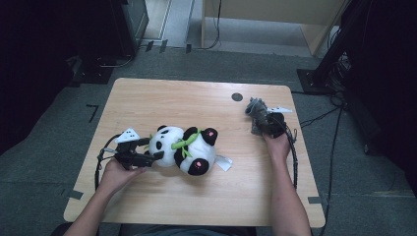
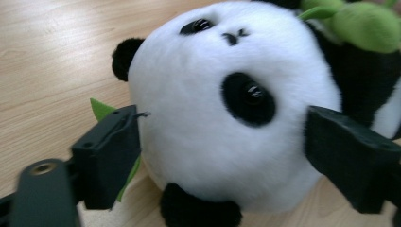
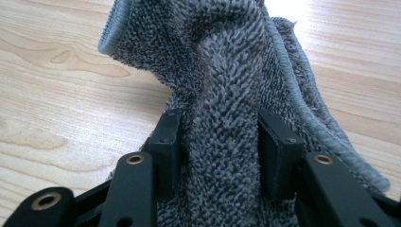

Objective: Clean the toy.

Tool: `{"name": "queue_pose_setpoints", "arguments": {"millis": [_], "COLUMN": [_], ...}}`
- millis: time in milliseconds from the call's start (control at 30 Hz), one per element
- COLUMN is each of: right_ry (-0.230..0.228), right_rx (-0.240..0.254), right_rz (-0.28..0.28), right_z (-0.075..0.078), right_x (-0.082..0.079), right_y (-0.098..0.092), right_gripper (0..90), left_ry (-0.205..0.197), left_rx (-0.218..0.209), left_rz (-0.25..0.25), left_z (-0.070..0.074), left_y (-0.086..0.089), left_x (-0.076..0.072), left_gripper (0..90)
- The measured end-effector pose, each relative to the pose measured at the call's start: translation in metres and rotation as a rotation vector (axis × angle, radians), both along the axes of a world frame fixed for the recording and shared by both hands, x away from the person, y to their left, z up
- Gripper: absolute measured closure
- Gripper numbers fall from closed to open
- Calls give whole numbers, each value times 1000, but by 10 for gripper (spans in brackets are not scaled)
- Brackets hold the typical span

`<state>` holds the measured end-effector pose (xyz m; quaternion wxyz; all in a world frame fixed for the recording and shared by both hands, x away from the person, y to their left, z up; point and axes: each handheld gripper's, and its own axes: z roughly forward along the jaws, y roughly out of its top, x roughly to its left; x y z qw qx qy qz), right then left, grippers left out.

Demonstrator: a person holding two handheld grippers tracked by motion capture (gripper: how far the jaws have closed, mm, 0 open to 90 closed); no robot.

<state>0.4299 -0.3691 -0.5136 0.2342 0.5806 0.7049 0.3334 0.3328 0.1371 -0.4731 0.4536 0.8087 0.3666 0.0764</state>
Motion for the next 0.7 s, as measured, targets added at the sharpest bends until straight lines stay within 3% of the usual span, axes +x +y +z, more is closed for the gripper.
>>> {"name": "queue_pose_setpoints", "arguments": {"millis": [67, 233, 333, 400, 700], "right_ry": [1, 3, 9, 15, 30], "right_rx": [4, 0, 12, 13, 32], "right_rz": [3, 17, 20, 20, 16], "right_z": [0, 0, 1, 2, 9], "right_x": [-1, -3, -5, -5, -7], "right_y": [-1, -1, -2, -3, -5], "right_gripper": [581, 627, 667, 697, 759], "left_ry": [16, 44, 85, 104, 80], "left_rx": [-9, -39, -53, -68, -62], "left_rz": [-15, -51, -75, -92, -62], "left_z": [-4, -11, -17, -19, -13], "left_y": [1, 2, 1, 1, 1], "left_x": [3, 9, 11, 11, 3], "left_gripper": [10, 10, 12, 48, 284]}}
